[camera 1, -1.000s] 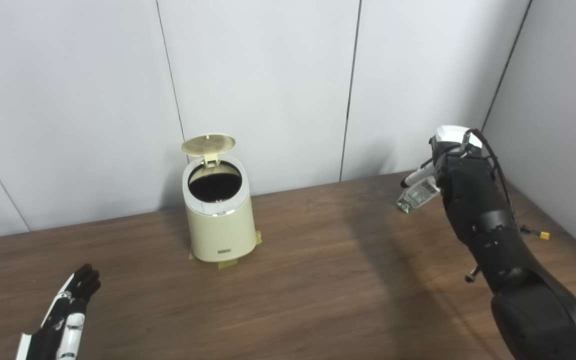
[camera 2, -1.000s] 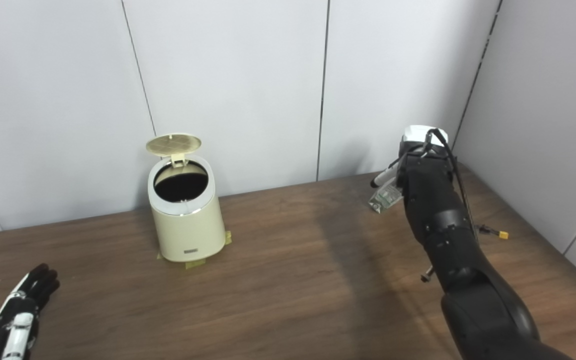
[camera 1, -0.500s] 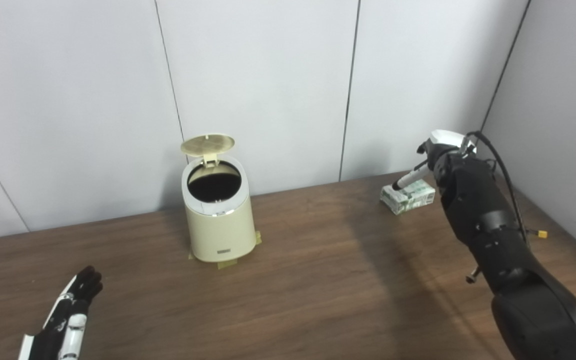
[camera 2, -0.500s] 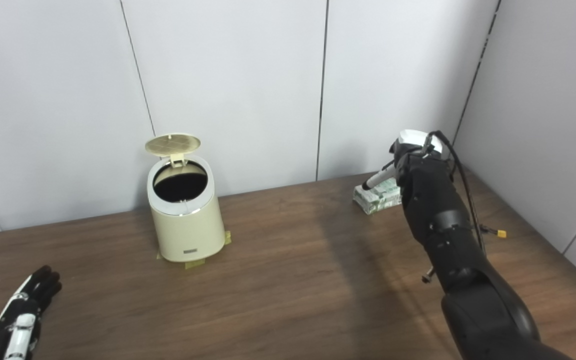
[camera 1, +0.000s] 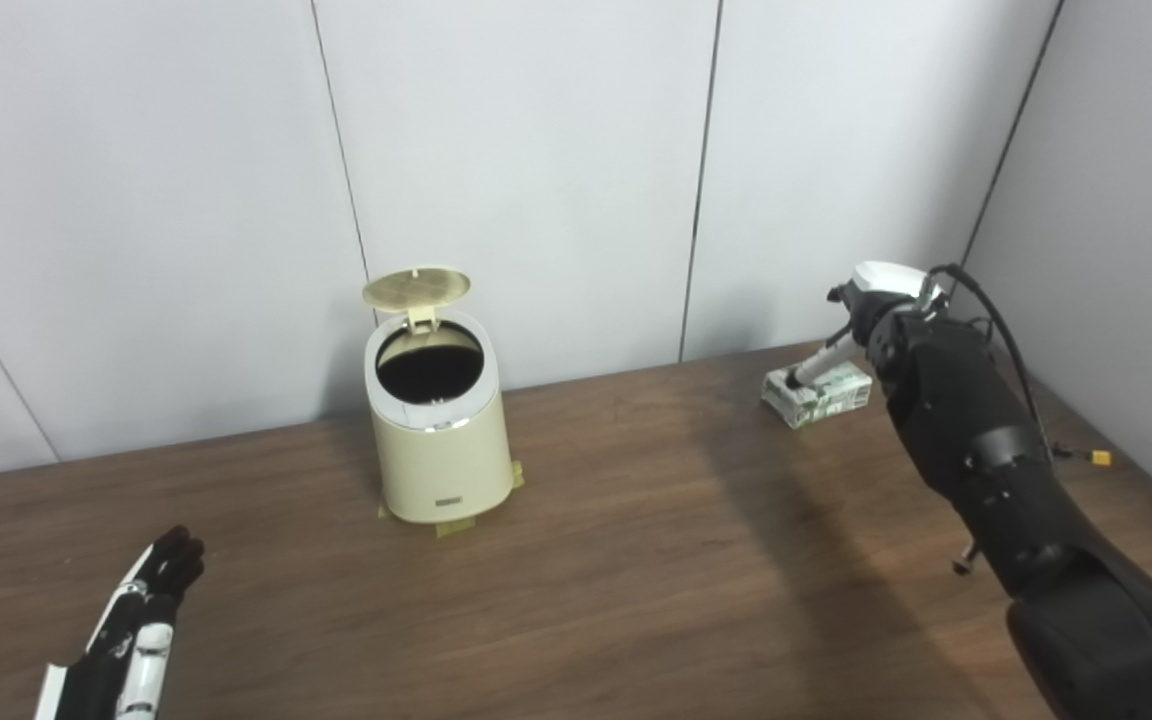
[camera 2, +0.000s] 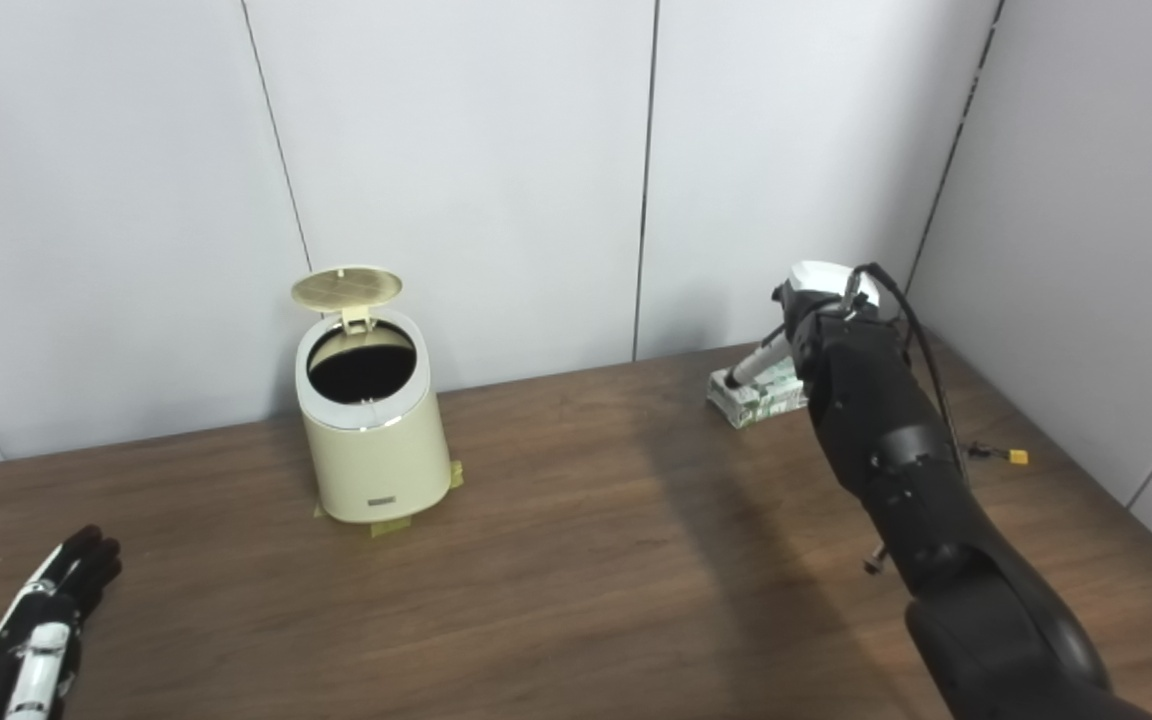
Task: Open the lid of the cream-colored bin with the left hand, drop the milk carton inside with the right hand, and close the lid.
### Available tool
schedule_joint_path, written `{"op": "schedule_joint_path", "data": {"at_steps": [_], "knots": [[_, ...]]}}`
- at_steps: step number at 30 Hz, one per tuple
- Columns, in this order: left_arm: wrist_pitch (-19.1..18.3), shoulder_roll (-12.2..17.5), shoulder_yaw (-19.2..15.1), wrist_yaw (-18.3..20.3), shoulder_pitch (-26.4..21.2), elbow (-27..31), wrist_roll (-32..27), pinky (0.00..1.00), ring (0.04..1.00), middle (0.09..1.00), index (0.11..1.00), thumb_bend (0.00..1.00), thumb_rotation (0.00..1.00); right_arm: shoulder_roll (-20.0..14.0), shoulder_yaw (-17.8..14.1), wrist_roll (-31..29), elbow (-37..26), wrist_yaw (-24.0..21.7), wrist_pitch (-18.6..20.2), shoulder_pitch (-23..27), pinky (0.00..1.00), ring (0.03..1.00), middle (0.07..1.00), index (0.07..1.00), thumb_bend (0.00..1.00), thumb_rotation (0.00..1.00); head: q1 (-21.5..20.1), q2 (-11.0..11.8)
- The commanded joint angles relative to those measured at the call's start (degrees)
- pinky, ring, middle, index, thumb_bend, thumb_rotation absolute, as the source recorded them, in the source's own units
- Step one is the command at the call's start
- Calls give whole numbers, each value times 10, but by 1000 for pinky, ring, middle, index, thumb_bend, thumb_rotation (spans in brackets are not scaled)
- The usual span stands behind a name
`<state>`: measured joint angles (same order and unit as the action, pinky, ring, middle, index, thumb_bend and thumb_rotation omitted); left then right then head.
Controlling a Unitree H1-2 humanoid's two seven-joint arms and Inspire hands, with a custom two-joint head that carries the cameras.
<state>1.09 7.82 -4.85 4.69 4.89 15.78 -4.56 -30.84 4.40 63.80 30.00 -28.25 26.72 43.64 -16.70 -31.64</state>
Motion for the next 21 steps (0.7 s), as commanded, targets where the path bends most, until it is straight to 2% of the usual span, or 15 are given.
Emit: {"op": "schedule_joint_path", "data": {"at_steps": [1, 3, 6, 7, 10, 14, 15, 17, 18, 19, 21], "knots": [[20, -6, 1, -3, -10, 7, -4, 1000, 923, 910, 909, 302, 782, -21, -1, 10, -3, -9, 2, 29, 440, 596, 685, 795, 950, 503, 0, 2], [24, -5, 2, -2, -11, 4, -2, 1000, 923, 910, 910, 297, 779, -21, 3, 21, 6, -25, 2, 33, 461, 617, 693, 773, 952, 552, 1, 3], [27, -3, 1, -3, -11, 0, 2, 1000, 915, 908, 907, 303, 797, -20, 7, 32, 18, -49, 2, 39, 551, 697, 747, 766, 956, 618, 1, 4], [26, -3, 1, -3, -11, 1, 2, 1000, 910, 904, 903, 297, 794, -21, 11, 31, 27, -53, 2, 42, 589, 730, 776, 810, 957, 649, 3, 3], [25, -4, 1, -4, -10, 3, 1, 1000, 908, 903, 902, 293, 789, -22, 20, 26, 44, -55, 2, 48, 639, 770, 804, 836, 960, 667, 4, 2], [24, -2, 1, -4, -7, 7, 7, 999, 911, 906, 904, 283, 787, -28, 53, 13, 52, -51, 1, 47, 710, 840, 869, 871, 956, 746, 3, 0], [22, -2, 1, -4, -6, 9, 7, 1000, 910, 904, 902, 296, 791, -25, 47, 3, 50, -47, 2, 44, 719, 865, 899, 887, 941, 758, 3, -1], [20, -2, 1, -3, -5, 12, 5, 1000, 912, 903, 900, 307, 791, -18, 25, -16, 46, -32, 2, 38, 700, 858, 895, 896, 941, 700, 2, -3], [21, -1, 2, -2, -4, 13, 6, 1000, 920, 909, 905, 298, 789, -21, 31, -21, 43, -21, 2, 36, 557, 737, 804, 897, 955, 650, 2, -3], [21, -1, 2, -2, -4, 14, 7, 1000, 922, 909, 906, 298, 790, -26, 42, -28, 45, -11, -6, 34, 493, 692, 779, 894, 971, 636, 2, -4], [20, -2, 2, -3, -3, 17, 9, 1000, 919, 908, 905, 303, 789, -41, 72, -31, 45, 13, -37, 29, 465, 659, 752, 834, 988, 590, 1, -5]]}}
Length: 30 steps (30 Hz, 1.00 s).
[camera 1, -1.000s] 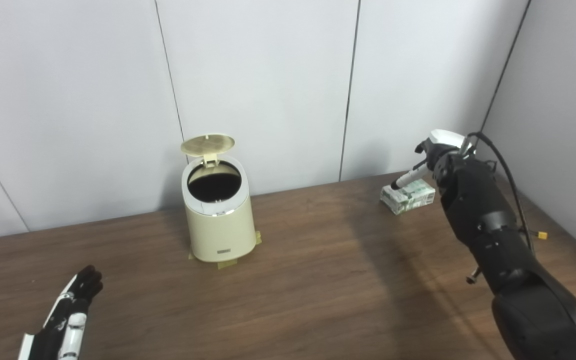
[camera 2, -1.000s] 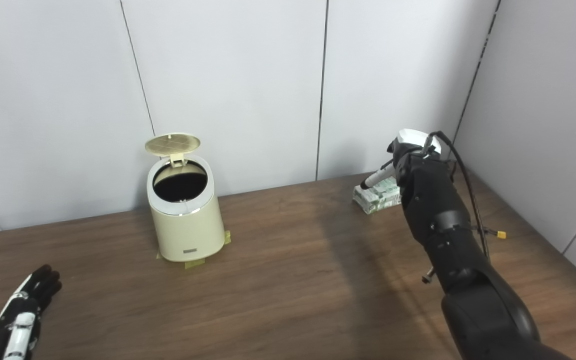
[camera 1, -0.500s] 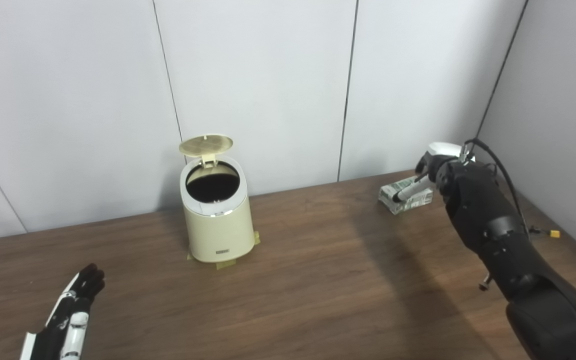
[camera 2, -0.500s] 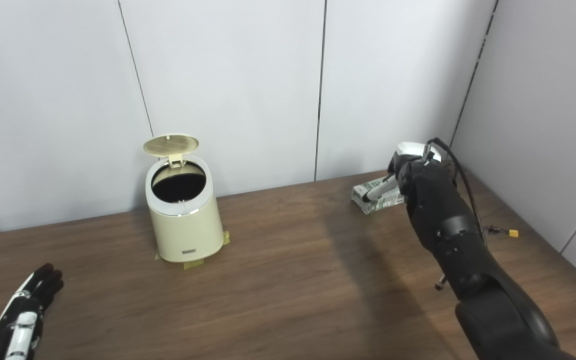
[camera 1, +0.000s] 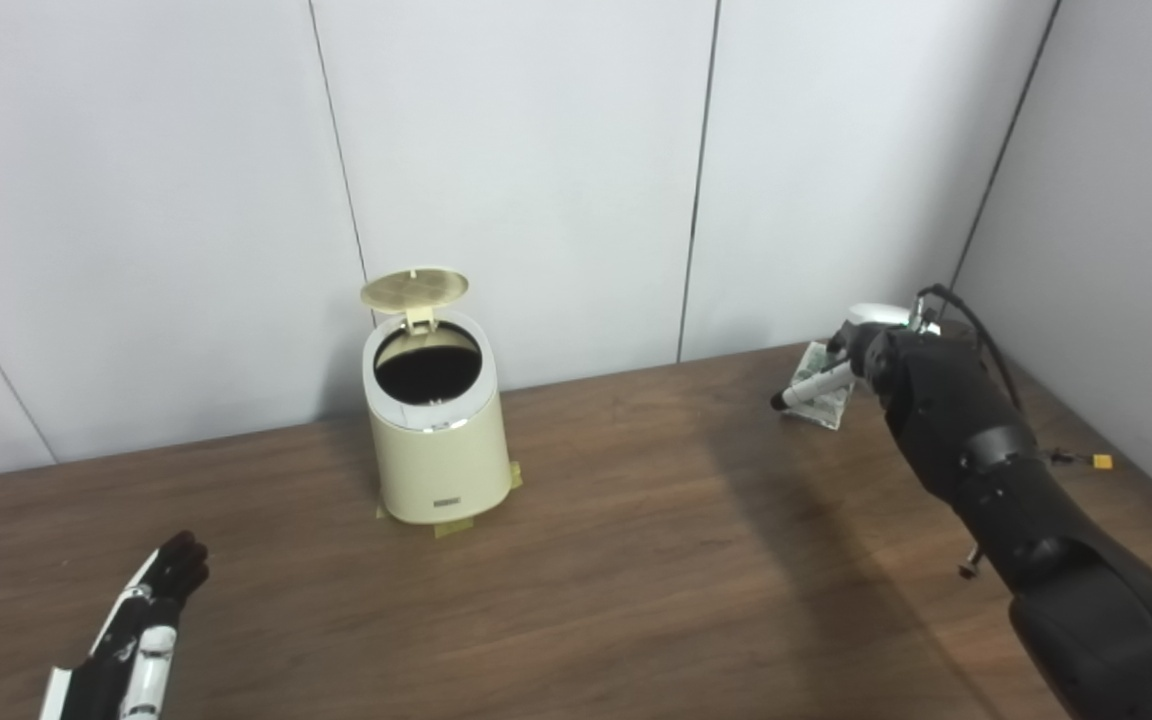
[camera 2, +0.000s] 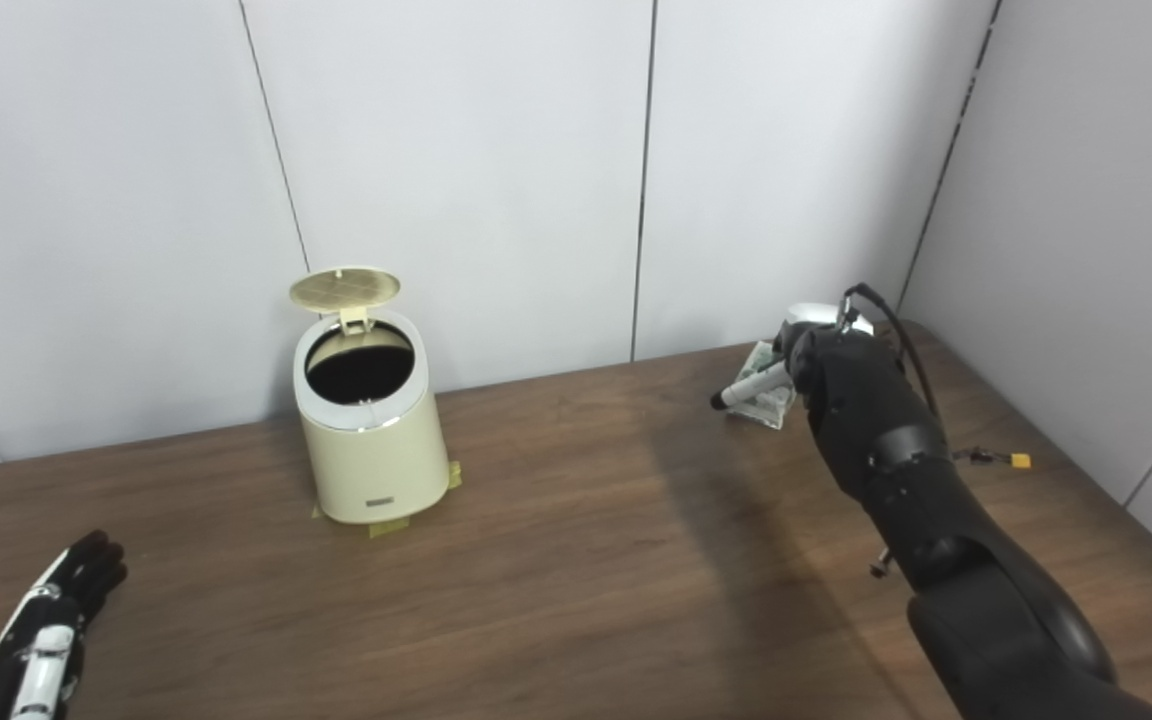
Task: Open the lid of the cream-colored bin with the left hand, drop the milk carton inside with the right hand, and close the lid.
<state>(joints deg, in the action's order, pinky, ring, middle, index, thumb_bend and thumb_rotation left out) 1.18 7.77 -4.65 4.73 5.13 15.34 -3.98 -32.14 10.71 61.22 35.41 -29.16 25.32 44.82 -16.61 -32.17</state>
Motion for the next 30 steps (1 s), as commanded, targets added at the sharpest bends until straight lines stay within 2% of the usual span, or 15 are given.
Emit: {"op": "schedule_joint_path", "data": {"at_steps": [1, 3, 5, 7, 12, 15, 17, 20, 23, 25, 27, 29, 30], "knots": [[20, -1, 0, -3, -5, 21, 3, 1000, 919, 909, 906, 304, 789, -36, 25, -3, -11, 32, -35, 16, 519, 699, 775, 818, 994, 557, 0, -1], [21, -1, 1, -3, -4, 21, 3, 1000, 919, 913, 913, 291, 789, -49, 44, -7, -28, 41, -47, 11, 617, 802, 863, 880, 996, 456, 0, -2], [18, -1, 1, -2, -4, 22, 2, 1000, 923, 915, 913, 282, 788, -58, 50, -19, -43, 41, -49, 7, 681, 856, 906, 915, 997, 398, -2, -3], [19, 0, 1, -1, -4, 21, 0, 1000, 928, 918, 915, 276, 784, -61, 52, -27, -48, 43, -40, 8, 659, 834, 897, 916, 962, 407, -4, -4], [17, 1, 2, -1, -5, 19, 1, 1000, 929, 917, 918, 269, 782, -63, 54, -39, -55, 51, -24, 11, 716, 871, 924, 922, 939, 496, -4, -3], [22, 1, 2, -1, -6, 17, 1, 1000, 926, 917, 919, 264, 786, -61, 41, -66, -62, 57, -22, 10, 757, 896, 931, 913, 957, 489, -4, -2], [23, 1, 2, 0, -6, 16, 1, 1000, 920, 915, 916, 266, 785, -61, 43, -73, -63, 57, -15, 12, 748, 895, 931, 912, 953, 486, -4, -4], [22, 2, 2, 1, -5, 17, 0, 1000, 920, 914, 912, 272, 783, -71, 65, -66, -59, 56, -32, 15, 713, 865, 911, 900, 947, 442, -4, -5], [20, 1, 2, 0, -5, 19, 1, 1000, 915, 908, 907, 276, 778, -80, 77, -73, -60, 43, -41, 21, 728, 877, 919, 903, 946, 361, -5, -5], [17, 1, 2, -1, -5, 20, 2, 1000, 912, 905, 905, 275, 775, -82, 73, -88, -64, 30, -39, 24, 769, 911, 940, 916, 961, 313, -5, -5], [17, 1, 2, -1, -4, 21, 2, 1000, 914, 908, 908, 267, 771, -87, 83, -84, -68, 20, -41, 26, 795, 932, 957, 927, 987, 308, -6, -7], [18, 2, 3, 0, -4, 20, 3, 1000, 917, 911, 911, 268, 769, -98, 109, -70, -66, 9, -62, 32, 815, 946, 971, 939, 981, 306, -6, -7], [18, 2, 3, 0, -4, 20, 4, 1000, 917, 911, 912, 271, 777, -104, 120, -67, -64, 7, -79, 35, 865, 965, 977, 945, 975, 277, -6, -8]]}}
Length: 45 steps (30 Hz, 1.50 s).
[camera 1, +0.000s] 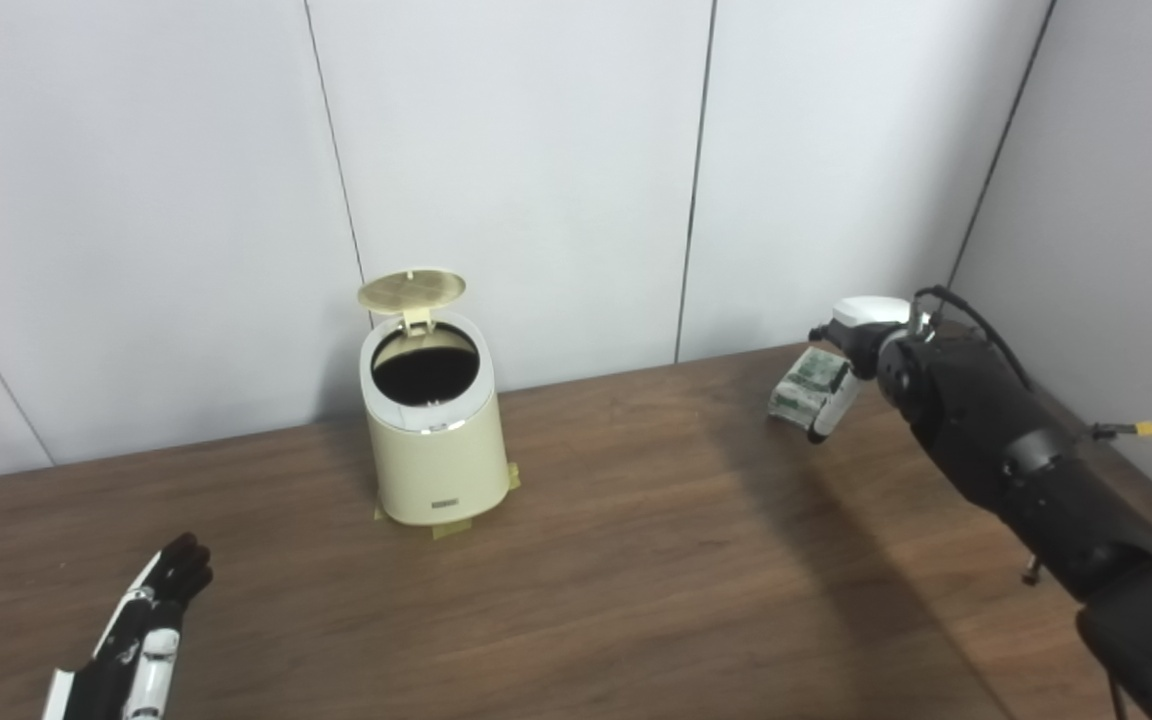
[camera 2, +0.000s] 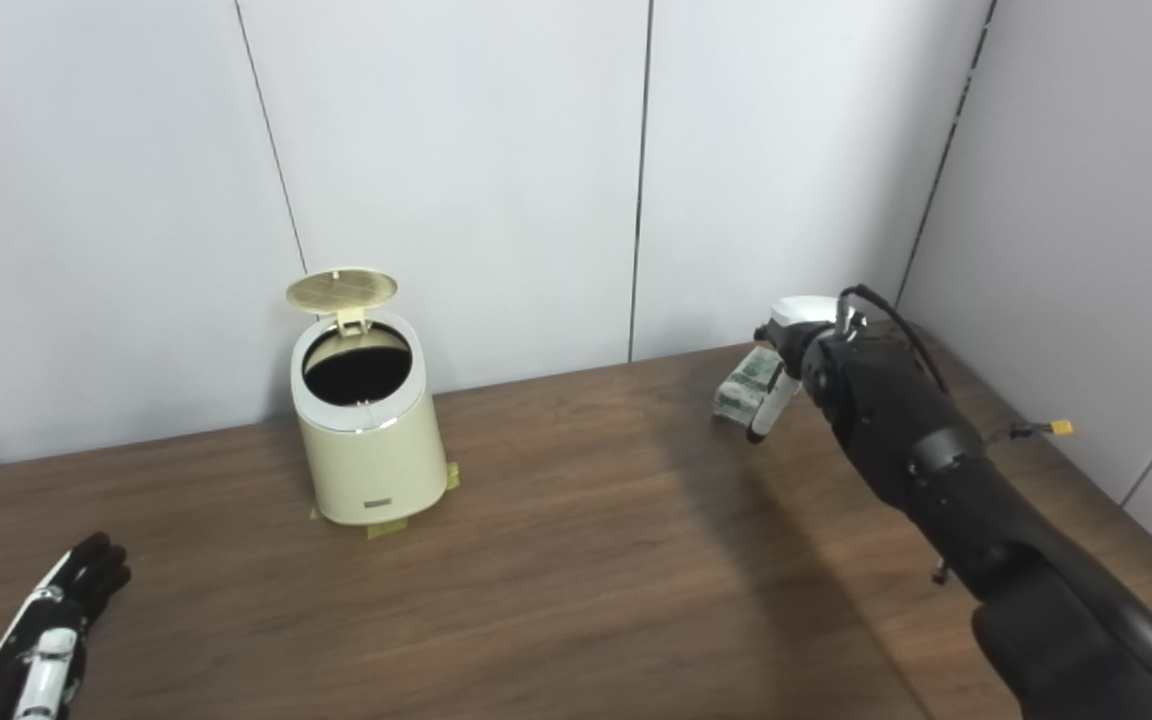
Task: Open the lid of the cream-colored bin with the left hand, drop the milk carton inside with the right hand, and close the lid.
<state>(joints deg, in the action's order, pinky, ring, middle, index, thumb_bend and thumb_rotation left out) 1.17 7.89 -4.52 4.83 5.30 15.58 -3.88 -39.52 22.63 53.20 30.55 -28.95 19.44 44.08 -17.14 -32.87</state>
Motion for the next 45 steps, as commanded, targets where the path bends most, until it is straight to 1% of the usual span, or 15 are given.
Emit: {"op": "schedule_joint_path", "data": {"at_steps": [1, 4, 7, 12, 14, 18, 21, 24, 26, 28, 30, 35, 39, 41, 45], "knots": [[18, 1, 2, -1, -6, 18, 5, 1000, 916, 910, 912, 273, 782, -40, 16, 17, -15, 9, -51, 44, 924, 984, 981, 949, 976, 246, 0, -1], [16, -1, 2, -3, -5, 21, 5, 1000, 913, 907, 908, 279, 784, -64, 48, 28, -16, 37, -136, 44, 984, 992, 972, 945, 980, 159, 1, -3], [15, 0, 2, -2, -5, 23, 1, 1000, 917, 913, 912, 263, 784, -85, 69, 41, -20, 71, -216, 44, 954, 976, 952, 928, 956, 82, 1, -4], [15, 0, 1, -1, -3, 26, -1, 1000, 912, 905, 904, 285, 769, -102, 98, 85, -1, 126, -298, 55, 936, 974, 953, 938, 948, 87, 0, -6], [14, 0, 2, -1, -2, 29, 0, 1000, 916, 907, 905, 280, 765, -103, 109, 107, 14, 152, -317, 61, 917, 972, 950, 940, 948, 93, 0, -7], [11, -1, 2, -1, 0, 33, -2, 1000, 922, 911, 910, 256, 764, -108, 134, 162, 31, 214, -341, 67, 881, 961, 939, 930, 946, 78, -1, -9], [13, 0, 3, -1, 2, 35, 2, 1000, 924, 913, 912, 252, 765, -105, 140, 177, 45, 228, -348, 67, 921, 980, 948, 933, 917, 73, 2, -11], [13, 1, 3, -1, 7, 42, 3, 1000, 925, 915, 912, 256, 782, -98, 146, 183, 72, 257, -362, 68, 899, 955, 927, 918, 871, 35, 6, -14], [11, 2, 2, -2, 10, 45, 4, 1000, 915, 909, 909, 266, 779, -93, 143, 175, 81, 249, -367, 72, 907, 950, 922, 911, 888, 67, 5, -16], [9, 2, 2, -4, 13, 48, 8, 995, 913, 908, 905, 272, 777, -90, 132, 152, 87, 229, -378, 80, 895, 938, 912, 900, 945, 95, 3, -17], [10, 2, 2, -4, 14, 49, 7, 987, 909, 904, 901, 262, 776, -87, 126, 135, 94, 216, -388, 87, 887, 937, 910, 897, 955, 111, 3, -19], [7, 4, 2, -3, 18, 55, 6, 1000, 914, 910, 902, 267, 775, -73, 120, 108, 108, 175, -390, 103, 871, 904, 868, 852, 898, 106, 5, -21], [4, 3, 3, -5, 23, 65, 8, 970, 910, 908, 901, 288, 775, -60, 125, 103, 134, 187, -394, 111, 844, 872, 835, 814, 906, 107, 5, -27], [1, 3, 3, -5, 25, 70, 8, 961, 907, 904, 892, 303, 777, -56, 127, 101, 143, 192, -401, 115, 828, 855, 830, 803, 909, 147, 6, -28], [3, 2, 4, -5, 27, 74, 6, 964, 909, 904, 892, 287, 773, -47, 129, 101, 161, 219, -413, 118, 796, 827, 814, 793, 918, 127, 10, -31]]}}
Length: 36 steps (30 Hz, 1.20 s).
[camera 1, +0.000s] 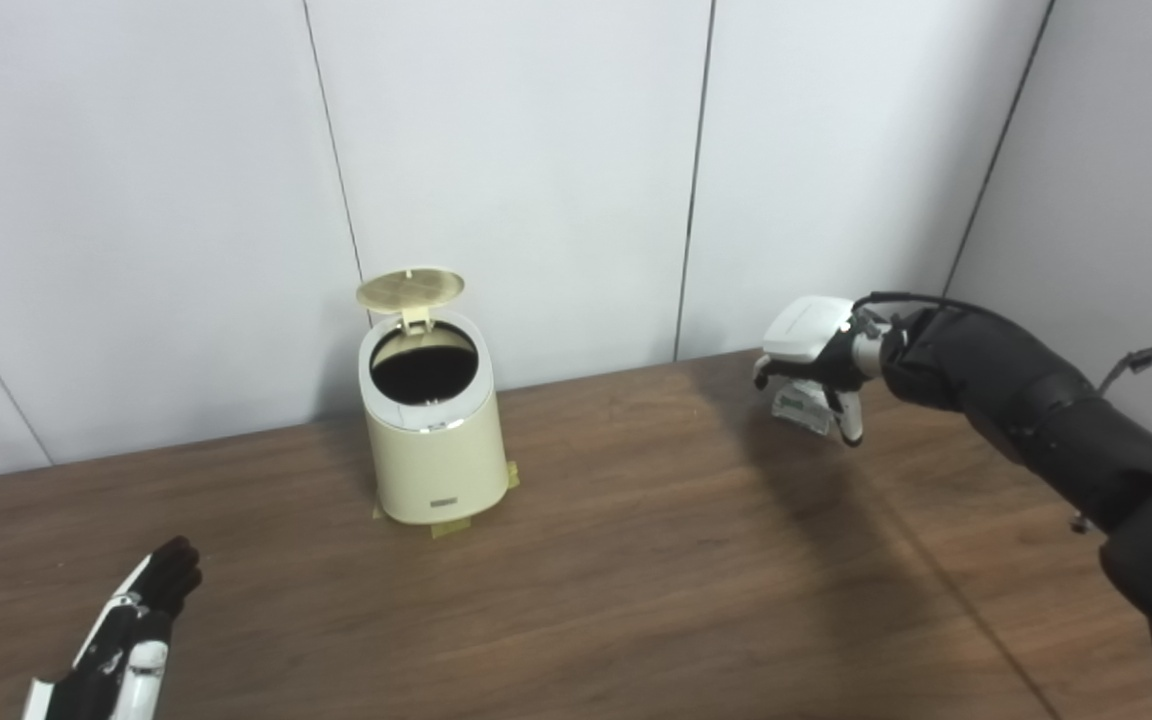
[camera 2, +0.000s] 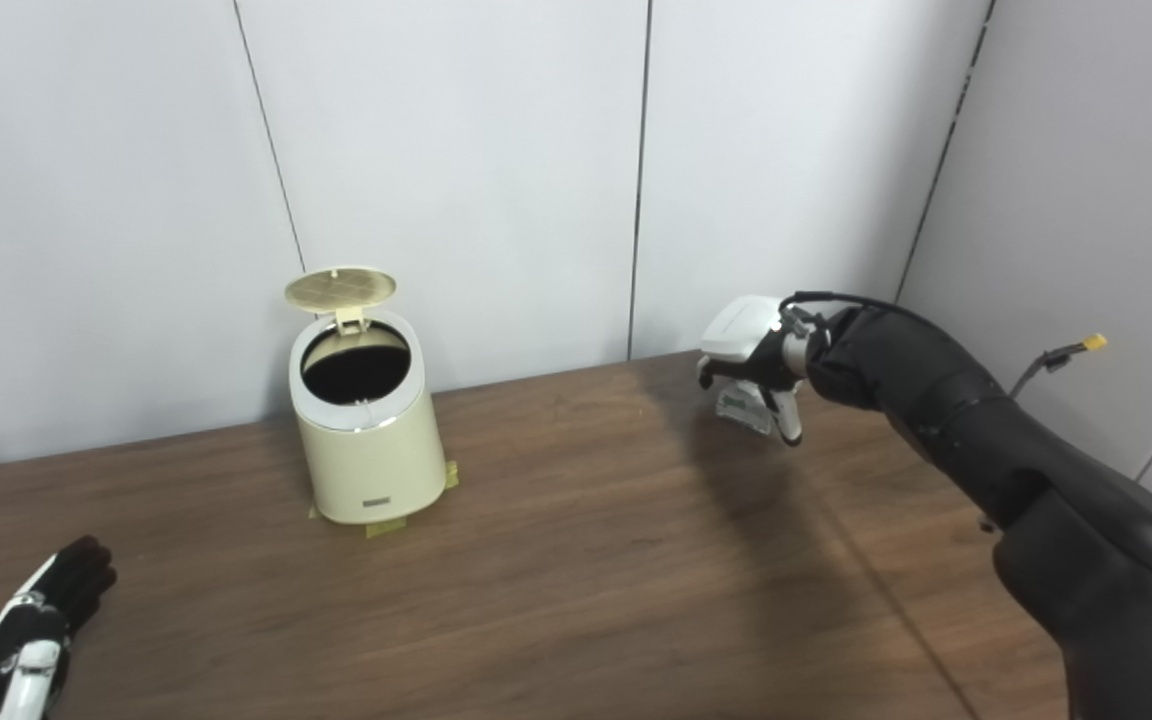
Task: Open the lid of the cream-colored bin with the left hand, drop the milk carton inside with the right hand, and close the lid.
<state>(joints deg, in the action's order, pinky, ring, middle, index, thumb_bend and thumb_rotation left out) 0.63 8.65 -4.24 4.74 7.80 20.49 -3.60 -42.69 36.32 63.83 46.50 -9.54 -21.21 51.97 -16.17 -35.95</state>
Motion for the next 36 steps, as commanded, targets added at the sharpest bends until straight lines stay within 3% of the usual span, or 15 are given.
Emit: {"op": "schedule_joint_path", "data": {"at_steps": [1, 3, 7, 15, 19, 22, 24, 25, 27, 28, 30, 36], "knots": [[8, -6, 1, -4, 2, 26, 2, 950, 905, 901, 891, 278, 770, -12, -7, -5, 9, 38, -8, 39, 786, 819, 809, 790, 916, 107, 1, -1], [5, -6, 2, -4, 3, 28, 2, 943, 903, 899, 890, 282, 768, -8, -6, -8, 17, 62, -18, 38, 773, 809, 801, 782, 918, 85, 1, -1], [1, -8, 5, -7, 4, 34, 9, 952, 905, 901, 894, 267, 764, -3, 5, -1, 9, 48, -17, 37, 798, 829, 815, 801, 894, 83, 5, -2], [-9, -8, 4, -10, 5, 46, 8, 920, 896, 893, 887, 273, 774, -3, 88, 77, 54, 151, -41, 59, 787, 814, 781, 758, 842, 18, 5, -4], [-12, -9, 3, -11, 4, 48, 7, 934, 903, 897, 889, 277, 772, -2, 104, 94, 68, 200, -38, 60, 768, 784, 762, 740, 862, 34, 5, -5], [-16, -9, 3, -11, 5, 51, 6, 943, 912, 898, 890, 273, 770, 5, 118, 105, 109, 269, -37, 64, 702, 721, 716, 678, 804, 6, 4, -5], [-15, -9, 3, -11, 5, 52, 5, 943, 912, 900, 894, 263, 769, 9, 128, 109, 130, 304, -33, 67, 634, 655, 653, 532, 578, 104, 4, -6], [-14, -9, 4, -11, 6, 51, 5, 946, 912, 901, 895, 262, 769, 9, 130, 109, 133, 312, -28, 66, 619, 639, 638, 513, 549, 117, 4, -6], [-13, -8, 3, -11, 5, 50, 5, 944, 909, 901, 895, 263, 775, 9, 132, 110, 131, 328, -20, 64, 599, 617, 614, 497, 528, 128, 3, -8], [-11, -7, 3, -10, 5, 49, 6, 950, 909, 903, 898, 258, 777, 7, 131, 111, 125, 334, -15, 62, 584, 600, 553, 482, 529, 52, 3, -8], [-9, -7, 3, -10, 4, 46, 4, 959, 907, 905, 900, 253, 782, 5, 131, 112, 117, 338, -11, 59, 572, 580, 504, 483, 531, 7, 2, -9], [-5, -6, 1, -9, 3, 39, 1, 977, 918, 909, 900, 271, 784, 5, 140, 125, 133, 394, -11, 64, 518, 516, 488, 486, 531, 1, 0, -9]]}}
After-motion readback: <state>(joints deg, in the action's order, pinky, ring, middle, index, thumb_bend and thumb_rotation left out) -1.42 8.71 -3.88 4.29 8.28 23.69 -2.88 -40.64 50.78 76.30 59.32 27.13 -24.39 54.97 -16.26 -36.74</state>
